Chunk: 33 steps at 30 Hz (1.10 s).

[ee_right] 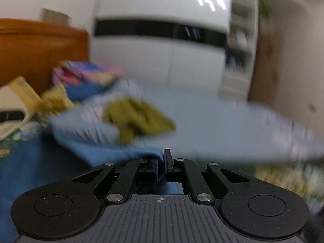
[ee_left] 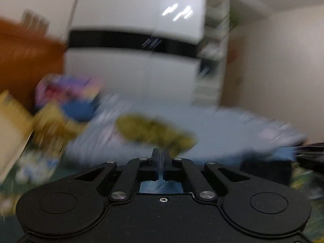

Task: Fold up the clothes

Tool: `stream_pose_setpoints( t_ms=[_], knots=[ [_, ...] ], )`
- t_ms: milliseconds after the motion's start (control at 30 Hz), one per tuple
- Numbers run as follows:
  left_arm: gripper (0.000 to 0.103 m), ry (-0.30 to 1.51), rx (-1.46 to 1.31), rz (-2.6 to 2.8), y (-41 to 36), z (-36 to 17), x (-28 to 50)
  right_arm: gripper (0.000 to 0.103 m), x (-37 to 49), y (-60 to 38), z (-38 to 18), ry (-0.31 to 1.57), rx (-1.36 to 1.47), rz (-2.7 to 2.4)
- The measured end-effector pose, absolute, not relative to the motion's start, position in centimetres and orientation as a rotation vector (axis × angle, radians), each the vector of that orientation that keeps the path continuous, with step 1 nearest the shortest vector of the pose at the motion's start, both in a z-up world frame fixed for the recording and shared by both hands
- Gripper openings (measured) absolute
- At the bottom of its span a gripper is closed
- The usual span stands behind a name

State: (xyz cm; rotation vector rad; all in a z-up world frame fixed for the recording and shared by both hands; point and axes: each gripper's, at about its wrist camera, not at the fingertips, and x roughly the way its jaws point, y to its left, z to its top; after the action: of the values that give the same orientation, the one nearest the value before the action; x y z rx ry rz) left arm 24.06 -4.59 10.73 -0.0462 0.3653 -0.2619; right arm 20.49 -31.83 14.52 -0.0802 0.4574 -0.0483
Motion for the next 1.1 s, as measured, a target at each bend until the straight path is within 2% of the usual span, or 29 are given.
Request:
stream_pose_setpoints(
  t_ms=[133,300,400,433,467,500,567,900,1100],
  knots=[
    [0.001,0.564,-0.05,-0.199,-5.0,5.6,28.4,0.004,24.6,-32.6,8.4,0.599,-0.077,-0.091],
    [0.005,0.667,-0.075,-0.28,-4.3,4.1,29.7,0.004,27.5,-34.9,4.2,0.7,-0.018,-0.117],
    [0.031,0.715,-0.12,-0.372,-4.1,4.8,30.1,0.005,28.7,-37.6,3.6,0.733,0.063,-0.085],
    [0.042,0.73,-0.136,-0.404,-4.1,5.1,30.2,0.012,28.2,-38.0,3.9,0.723,0.094,-0.068],
    [0.047,0.742,-0.132,-0.41,-4.3,4.8,30.2,0.021,27.7,-38.5,4.3,0.713,0.125,-0.052],
    [0.047,0.754,-0.126,-0.413,-4.6,4.4,30.2,0.025,26.7,-39.1,4.9,0.696,0.147,-0.043],
    [0.048,0.777,-0.115,-0.419,-5.2,3.6,30.1,0.041,24.8,-40.1,6.0,0.665,0.192,-0.024],
    [0.046,0.854,-0.071,-0.449,-8.1,1.2,28.9,0.045,18.4,-40.3,1.9,0.828,0.393,0.046],
    [0.045,0.861,-0.079,-0.467,-8.6,0.9,28.6,0.049,19.2,-43.1,2.7,0.728,0.479,-0.069]
  ],
)
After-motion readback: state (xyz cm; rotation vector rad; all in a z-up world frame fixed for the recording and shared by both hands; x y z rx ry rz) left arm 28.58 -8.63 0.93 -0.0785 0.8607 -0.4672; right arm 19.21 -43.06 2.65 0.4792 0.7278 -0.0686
